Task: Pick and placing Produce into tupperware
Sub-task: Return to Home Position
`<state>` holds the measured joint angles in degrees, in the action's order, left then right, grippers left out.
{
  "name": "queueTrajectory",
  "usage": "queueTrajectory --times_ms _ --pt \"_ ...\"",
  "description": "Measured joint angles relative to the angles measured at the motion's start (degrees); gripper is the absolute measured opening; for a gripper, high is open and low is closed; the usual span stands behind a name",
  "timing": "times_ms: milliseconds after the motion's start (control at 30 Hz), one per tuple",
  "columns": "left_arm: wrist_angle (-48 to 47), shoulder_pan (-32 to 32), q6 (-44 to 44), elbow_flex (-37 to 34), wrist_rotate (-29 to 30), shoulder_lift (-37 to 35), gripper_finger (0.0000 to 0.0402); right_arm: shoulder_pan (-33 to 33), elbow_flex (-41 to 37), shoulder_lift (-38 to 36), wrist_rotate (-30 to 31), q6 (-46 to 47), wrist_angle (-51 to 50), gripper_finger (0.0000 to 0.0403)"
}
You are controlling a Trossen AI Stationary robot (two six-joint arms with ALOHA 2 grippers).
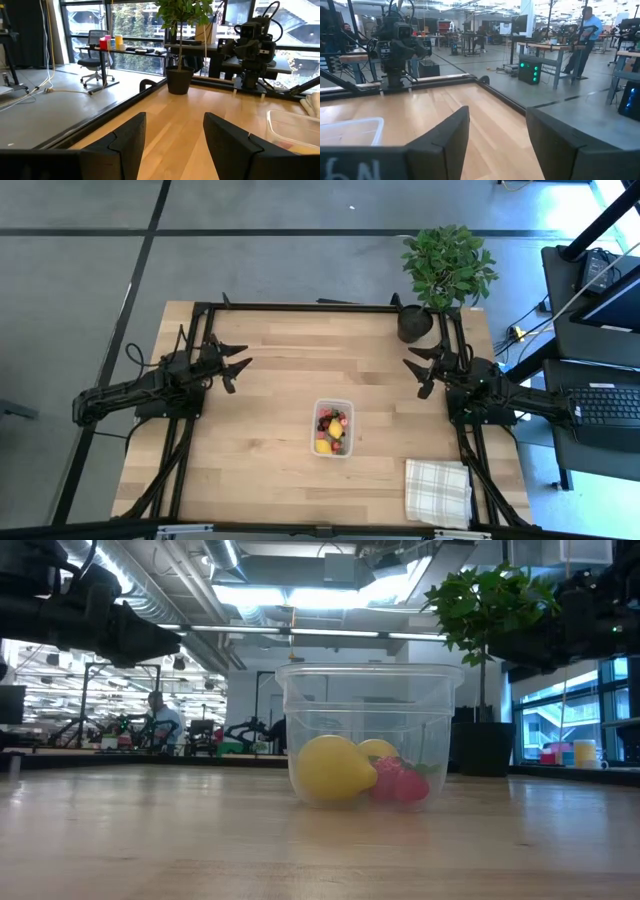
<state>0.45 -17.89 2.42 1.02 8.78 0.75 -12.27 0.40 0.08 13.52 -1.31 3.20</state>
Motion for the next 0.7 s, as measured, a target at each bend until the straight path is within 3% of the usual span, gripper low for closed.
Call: queueTrajectory --times_ms 700 --pt "0.0 0.0 0.0 0.0 -0.1 0.0 0.0192 0.1 0.0 0.0 -0.2 -0.5 0.0 0.0198"
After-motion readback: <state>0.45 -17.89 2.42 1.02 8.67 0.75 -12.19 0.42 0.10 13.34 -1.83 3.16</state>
